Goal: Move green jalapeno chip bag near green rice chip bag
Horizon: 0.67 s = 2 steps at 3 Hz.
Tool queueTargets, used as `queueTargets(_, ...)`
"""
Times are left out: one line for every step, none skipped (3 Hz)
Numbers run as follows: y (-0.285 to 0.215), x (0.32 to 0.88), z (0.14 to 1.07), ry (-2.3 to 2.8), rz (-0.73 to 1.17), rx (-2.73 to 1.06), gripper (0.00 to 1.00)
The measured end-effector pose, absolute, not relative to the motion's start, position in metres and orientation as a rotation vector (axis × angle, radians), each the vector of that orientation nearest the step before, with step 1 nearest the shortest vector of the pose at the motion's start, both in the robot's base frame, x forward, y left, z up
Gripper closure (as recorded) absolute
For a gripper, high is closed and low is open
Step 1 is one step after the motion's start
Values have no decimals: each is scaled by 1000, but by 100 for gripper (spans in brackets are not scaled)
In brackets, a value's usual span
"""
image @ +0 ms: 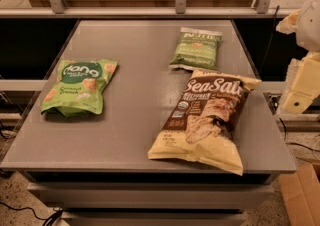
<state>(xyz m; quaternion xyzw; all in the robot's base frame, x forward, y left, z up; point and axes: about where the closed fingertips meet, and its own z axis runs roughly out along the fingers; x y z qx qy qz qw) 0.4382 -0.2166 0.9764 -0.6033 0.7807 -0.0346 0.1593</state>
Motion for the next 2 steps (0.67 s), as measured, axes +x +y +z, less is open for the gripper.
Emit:
queueTargets(-217,438,976,2231,-99,-1724,0)
queueTargets(-212,451,980,2178,-74,-1759,0)
